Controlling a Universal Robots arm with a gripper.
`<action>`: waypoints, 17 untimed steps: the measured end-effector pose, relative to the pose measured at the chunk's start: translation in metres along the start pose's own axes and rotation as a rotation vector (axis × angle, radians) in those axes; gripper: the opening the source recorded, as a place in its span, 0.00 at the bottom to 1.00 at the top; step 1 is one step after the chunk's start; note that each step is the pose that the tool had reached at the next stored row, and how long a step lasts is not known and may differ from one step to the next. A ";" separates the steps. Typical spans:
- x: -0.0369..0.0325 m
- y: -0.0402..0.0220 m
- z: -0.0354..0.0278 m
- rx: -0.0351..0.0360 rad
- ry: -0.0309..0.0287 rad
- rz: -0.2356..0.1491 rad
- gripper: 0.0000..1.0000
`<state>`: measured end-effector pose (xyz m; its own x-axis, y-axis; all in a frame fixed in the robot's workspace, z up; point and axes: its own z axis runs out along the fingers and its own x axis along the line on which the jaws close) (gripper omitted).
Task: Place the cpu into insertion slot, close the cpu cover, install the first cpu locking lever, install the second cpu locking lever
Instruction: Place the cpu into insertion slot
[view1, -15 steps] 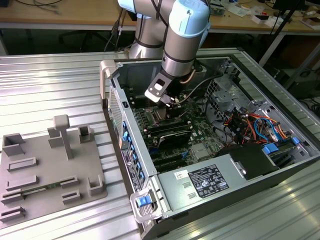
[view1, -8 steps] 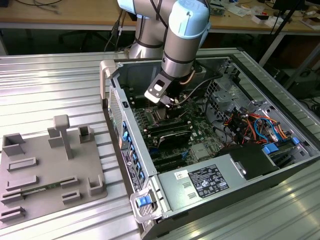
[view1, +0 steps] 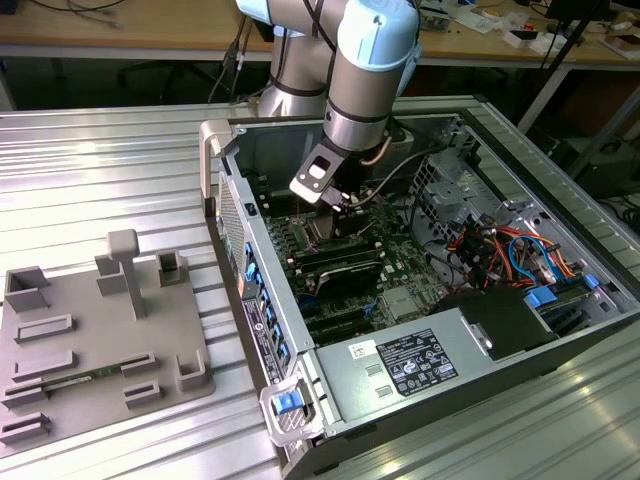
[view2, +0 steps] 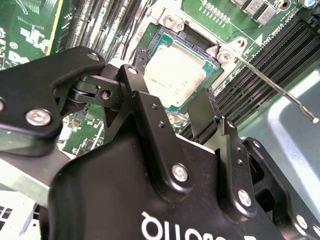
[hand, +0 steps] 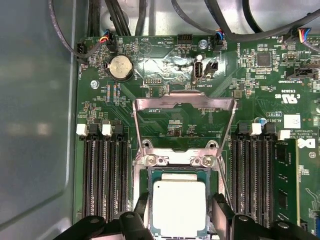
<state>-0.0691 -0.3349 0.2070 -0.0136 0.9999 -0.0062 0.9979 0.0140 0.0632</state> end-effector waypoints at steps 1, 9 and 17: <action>0.0000 0.0001 -0.0013 0.0000 -0.0029 0.000 0.61; 0.0009 0.0012 -0.0171 0.0051 -0.0275 -0.002 0.53; 0.0046 0.0020 -0.0266 0.0089 -0.0340 -0.002 0.11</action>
<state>-0.0688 -0.3302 0.2336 -0.0139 0.9991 -0.0402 0.9984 0.0161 0.0543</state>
